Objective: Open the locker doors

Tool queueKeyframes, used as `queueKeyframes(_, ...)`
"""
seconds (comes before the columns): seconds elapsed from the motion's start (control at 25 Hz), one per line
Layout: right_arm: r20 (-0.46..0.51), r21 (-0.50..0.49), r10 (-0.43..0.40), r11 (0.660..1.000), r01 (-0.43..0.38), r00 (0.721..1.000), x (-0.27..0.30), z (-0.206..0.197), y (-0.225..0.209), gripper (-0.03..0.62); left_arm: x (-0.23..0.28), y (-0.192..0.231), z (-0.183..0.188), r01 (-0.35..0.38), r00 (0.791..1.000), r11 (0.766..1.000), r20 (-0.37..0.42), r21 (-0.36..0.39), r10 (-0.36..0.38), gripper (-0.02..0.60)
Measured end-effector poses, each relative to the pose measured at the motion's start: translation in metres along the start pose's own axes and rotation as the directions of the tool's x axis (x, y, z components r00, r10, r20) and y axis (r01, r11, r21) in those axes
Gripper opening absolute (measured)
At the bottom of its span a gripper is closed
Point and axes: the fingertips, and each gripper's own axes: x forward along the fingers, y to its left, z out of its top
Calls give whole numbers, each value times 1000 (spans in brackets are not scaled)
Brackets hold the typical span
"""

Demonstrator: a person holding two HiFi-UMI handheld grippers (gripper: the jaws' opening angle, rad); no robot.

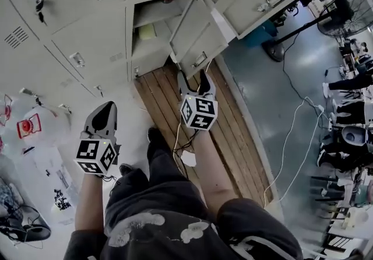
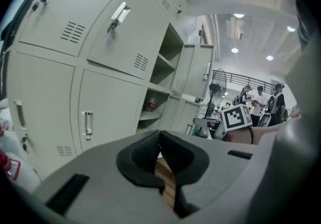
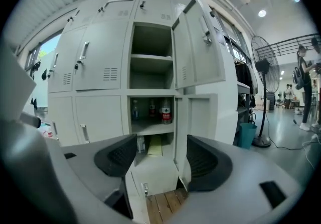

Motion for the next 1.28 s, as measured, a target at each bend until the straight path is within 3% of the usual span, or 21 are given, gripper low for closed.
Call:
queueKeyframes(0.2,60,-8,81,997,-80,995,-27,53,76,302,-79,29,32,-72,996,997,58,7,71,9)
queueKeyframes(0.36,142,-24,168,986,-166,976,-49,105,148,302,-142,53,64,-137,982,990,131,18,134,9)
queueKeyframes(0.68,223,-102,400,916,-387,889,-80,180,296,302,-247,112,109,-308,925,951,232,-7,302,9)
queueKeyframes(0.8,239,-133,489,872,-471,839,-82,203,347,302,-277,131,131,-379,889,925,274,-4,366,9)
queueKeyframes(0.96,256,-176,607,794,-581,752,-86,230,410,302,-311,154,153,-471,832,882,321,-22,453,9)
queueKeyframes(1.28,266,-240,810,581,-778,523,-99,272,534,302,-364,191,183,-629,714,775,354,-56,604,9)
